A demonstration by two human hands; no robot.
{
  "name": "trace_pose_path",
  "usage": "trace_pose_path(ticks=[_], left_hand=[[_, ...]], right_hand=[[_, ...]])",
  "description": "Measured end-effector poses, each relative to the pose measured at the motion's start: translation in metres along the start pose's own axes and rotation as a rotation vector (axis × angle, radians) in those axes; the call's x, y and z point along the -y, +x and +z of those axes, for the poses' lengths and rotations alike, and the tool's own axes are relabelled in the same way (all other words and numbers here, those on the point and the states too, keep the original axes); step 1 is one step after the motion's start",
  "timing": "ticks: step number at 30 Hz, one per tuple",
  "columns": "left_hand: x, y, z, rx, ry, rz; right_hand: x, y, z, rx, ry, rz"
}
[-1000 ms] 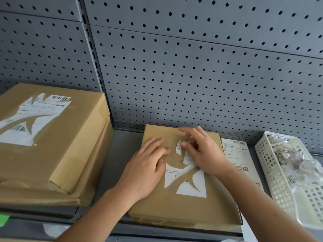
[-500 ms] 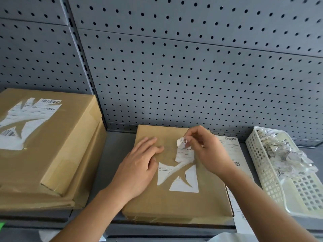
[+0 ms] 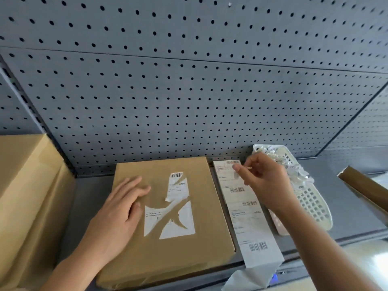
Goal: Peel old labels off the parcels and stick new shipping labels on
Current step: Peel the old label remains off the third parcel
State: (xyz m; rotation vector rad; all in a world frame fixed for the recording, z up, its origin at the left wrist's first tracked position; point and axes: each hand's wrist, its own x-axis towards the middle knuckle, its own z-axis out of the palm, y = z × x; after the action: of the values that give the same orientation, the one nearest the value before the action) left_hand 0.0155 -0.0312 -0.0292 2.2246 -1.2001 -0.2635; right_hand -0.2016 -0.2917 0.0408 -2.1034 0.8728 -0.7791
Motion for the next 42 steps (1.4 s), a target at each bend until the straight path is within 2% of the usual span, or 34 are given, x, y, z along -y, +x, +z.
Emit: trace_pose_path(ticks=[5,9,13,16,22,33,42], left_hand=[[0.001,0.002,0.0,0.003,-0.034,0.012],[0.0,0.002,-0.001,-0.008,-0.031,0.017],[-0.002,0.002,-0.001,-0.004,-0.027,0.016],[-0.001,0.002,0.0,-0.011,-0.032,0.015],[-0.001,0.003,0.0,-0.01,-0.039,0.014],[-0.004,0.002,-0.001,-0.017,-0.056,0.017],[-0.004,0.002,0.0,-0.026,-0.037,0.023]], right_hand=[[-0.019,-0.006,-0.021,-0.063,-0.058,0.048],[-0.032,-0.006,-0.044,-0.188,-0.189,0.071],[-0.05,-0.003,-0.072,-0.321,-0.443,0.02],[-0.069,-0.001,-0.088,-0.422,-0.608,0.059],[-0.1,0.0,-0.087,-0.374,-0.661,0.099],[-0.112,-0.005,-0.069,-0.208,-0.675,0.093],[-0.088,-0.001,-0.084,-0.372,-0.67,0.05]])
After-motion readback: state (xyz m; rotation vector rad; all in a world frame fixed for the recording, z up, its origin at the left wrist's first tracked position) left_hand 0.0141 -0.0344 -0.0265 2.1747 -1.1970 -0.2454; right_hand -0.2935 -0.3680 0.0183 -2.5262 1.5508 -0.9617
